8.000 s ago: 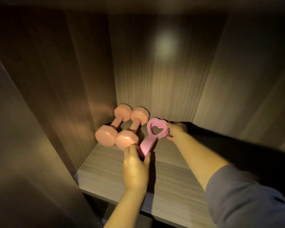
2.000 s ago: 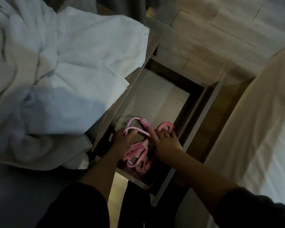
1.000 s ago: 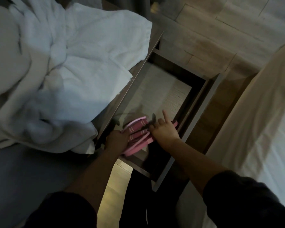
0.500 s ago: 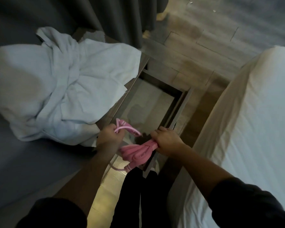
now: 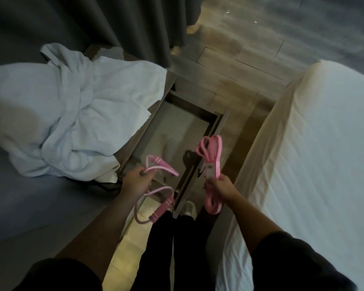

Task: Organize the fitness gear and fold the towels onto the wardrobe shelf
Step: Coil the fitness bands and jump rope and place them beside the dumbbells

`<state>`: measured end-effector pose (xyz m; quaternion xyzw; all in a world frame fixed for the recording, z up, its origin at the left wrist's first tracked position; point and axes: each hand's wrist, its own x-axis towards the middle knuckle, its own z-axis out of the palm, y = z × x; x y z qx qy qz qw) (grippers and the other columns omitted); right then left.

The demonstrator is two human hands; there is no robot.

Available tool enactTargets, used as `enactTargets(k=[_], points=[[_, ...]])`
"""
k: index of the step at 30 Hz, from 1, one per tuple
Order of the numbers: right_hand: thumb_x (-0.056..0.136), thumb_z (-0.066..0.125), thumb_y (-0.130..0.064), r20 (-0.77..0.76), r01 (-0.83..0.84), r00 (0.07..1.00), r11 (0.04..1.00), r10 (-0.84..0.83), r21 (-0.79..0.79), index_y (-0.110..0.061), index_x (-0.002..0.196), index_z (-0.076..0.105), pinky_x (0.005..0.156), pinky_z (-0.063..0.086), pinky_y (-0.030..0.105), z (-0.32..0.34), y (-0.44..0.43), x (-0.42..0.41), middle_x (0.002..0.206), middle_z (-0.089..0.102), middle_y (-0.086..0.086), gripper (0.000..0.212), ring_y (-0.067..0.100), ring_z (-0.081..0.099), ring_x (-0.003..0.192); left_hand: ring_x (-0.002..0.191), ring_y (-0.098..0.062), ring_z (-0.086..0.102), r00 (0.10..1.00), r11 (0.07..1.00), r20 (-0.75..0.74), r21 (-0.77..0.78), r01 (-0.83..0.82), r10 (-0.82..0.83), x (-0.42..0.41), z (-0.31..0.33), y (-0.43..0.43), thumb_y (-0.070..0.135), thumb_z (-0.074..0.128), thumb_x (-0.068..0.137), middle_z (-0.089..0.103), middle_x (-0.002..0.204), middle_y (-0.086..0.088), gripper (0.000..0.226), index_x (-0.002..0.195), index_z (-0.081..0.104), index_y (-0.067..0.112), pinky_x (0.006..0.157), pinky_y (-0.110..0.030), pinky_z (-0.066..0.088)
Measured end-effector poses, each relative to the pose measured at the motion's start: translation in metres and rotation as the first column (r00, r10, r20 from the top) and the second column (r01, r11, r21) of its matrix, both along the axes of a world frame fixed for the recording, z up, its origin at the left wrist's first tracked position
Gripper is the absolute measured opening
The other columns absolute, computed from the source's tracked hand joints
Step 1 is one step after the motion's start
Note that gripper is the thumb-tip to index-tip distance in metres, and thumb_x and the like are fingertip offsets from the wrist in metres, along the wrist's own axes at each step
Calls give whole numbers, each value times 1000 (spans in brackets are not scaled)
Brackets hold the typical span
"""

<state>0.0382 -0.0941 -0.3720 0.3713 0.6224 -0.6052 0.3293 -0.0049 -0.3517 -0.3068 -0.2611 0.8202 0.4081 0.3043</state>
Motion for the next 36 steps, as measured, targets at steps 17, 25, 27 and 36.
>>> enactTargets(k=[17, 25, 27, 36], points=[[92, 50, 12, 182, 467, 882, 856, -434, -221, 9, 132, 46, 102, 45, 47, -10, -30, -21, 94, 57, 16, 40, 34, 53, 105, 68, -23, 53, 983, 996, 167, 39, -83, 76, 37, 3, -8, 24, 56, 96, 57, 77, -12, 23, 97, 65, 3, 66, -35, 43], [92, 52, 10, 182, 489, 872, 821, -455, -294, 0, 122, 48, 88, 49, 41, -25, -59, -41, 93, 58, 14, 32, 24, 58, 84, 71, -29, 55, 963, 984, 239, -151, -89, 124, 38, 1, -37, 31, 53, 99, 58, 77, -15, 31, 82, 60, 6, 73, -36, 45], [92, 52, 10, 175, 475, 880, 819, -441, -322, 0, 119, 49, 92, 48, 43, -32, -69, -50, 94, 58, 15, 29, 25, 58, 86, 69, -28, 56, 949, 981, 284, -171, -88, 135, 38, 3, -48, 34, 53, 99, 59, 78, -14, 31, 86, 61, 6, 72, -35, 44], [93, 53, 6, 151, 399, 917, 848, -369, -350, -2, 121, 49, 86, 51, 43, -49, -118, -89, 96, 59, 15, 30, 26, 60, 85, 57, -23, 60, 950, 956, 290, -291, -26, 114, 58, 1, -66, 29, 52, 98, 59, 64, -4, 30, 75, 55, 10, 52, -25, 47]])
